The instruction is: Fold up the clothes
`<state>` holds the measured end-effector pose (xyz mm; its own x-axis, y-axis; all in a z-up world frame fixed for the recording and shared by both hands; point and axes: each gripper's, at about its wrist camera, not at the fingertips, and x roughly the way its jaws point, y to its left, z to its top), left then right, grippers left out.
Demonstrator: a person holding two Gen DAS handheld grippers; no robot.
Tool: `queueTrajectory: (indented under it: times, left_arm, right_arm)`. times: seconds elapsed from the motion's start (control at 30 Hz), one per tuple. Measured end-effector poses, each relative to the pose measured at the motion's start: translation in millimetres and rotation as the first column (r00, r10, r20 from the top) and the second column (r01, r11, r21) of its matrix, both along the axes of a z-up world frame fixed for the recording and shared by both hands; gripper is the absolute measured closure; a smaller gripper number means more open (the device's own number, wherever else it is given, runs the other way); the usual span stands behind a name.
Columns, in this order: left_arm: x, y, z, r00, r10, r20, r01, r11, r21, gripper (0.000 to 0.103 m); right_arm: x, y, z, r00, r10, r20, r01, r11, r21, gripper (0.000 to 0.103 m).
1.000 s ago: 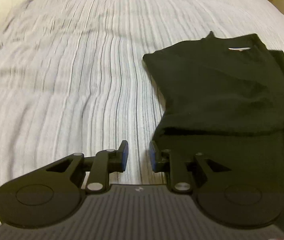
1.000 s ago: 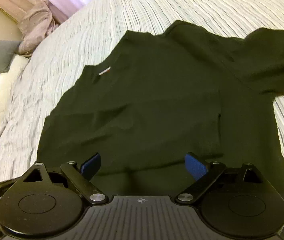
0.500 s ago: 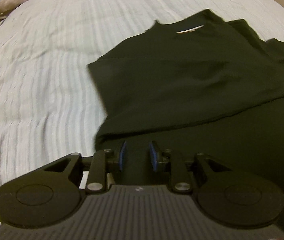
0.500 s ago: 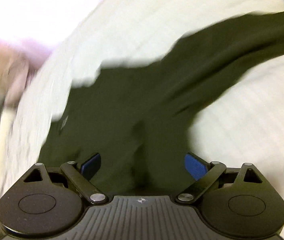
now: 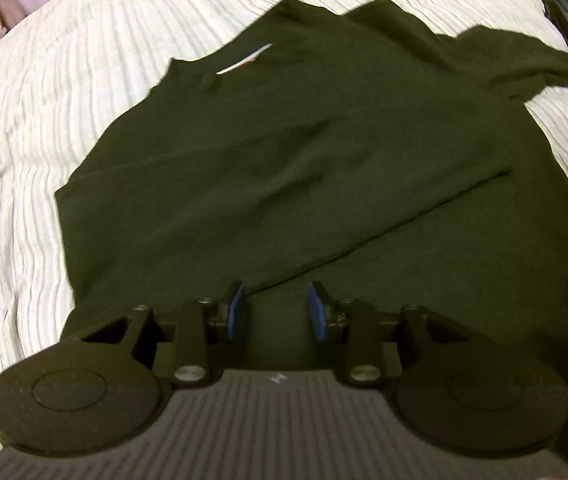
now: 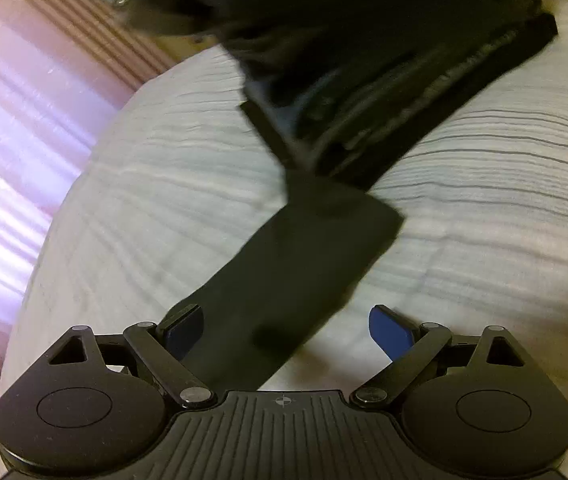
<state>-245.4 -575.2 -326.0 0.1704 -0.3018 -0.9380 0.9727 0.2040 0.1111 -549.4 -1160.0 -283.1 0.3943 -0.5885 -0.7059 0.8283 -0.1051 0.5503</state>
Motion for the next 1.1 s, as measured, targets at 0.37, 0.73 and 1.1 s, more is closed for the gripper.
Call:
queueTrajectory:
  times: [0.37, 0.73, 1.1]
  left_arm:
    - [-25.0, -15.4, 4.9, 0.998, -0.07, 0.004, 0.071, 0.997, -0.009, 0.071]
    - [13.9, 40.0, 31.8, 0.998, 0.059, -0.023, -0.062, 0.991, -0.115, 0.071]
    - [90.0, 144.1, 39.4, 0.967, 0.253, 0.005, -0.251, 0.961, -0.112, 0.071]
  right_arm:
    - [-11.9, -27.6, 0.8, 1.0, -0.016, 0.003, 0.016, 0.998, -0.052, 0.095]
    - [233.2, 141.4, 163.0, 0.737, 0.635, -0.231, -0.654, 0.584, -0.481, 0.094]
    - [369.9, 321.9, 97.6, 0.292, 0.895, -0.337, -0.939, 0.201, -0.279, 0.013]
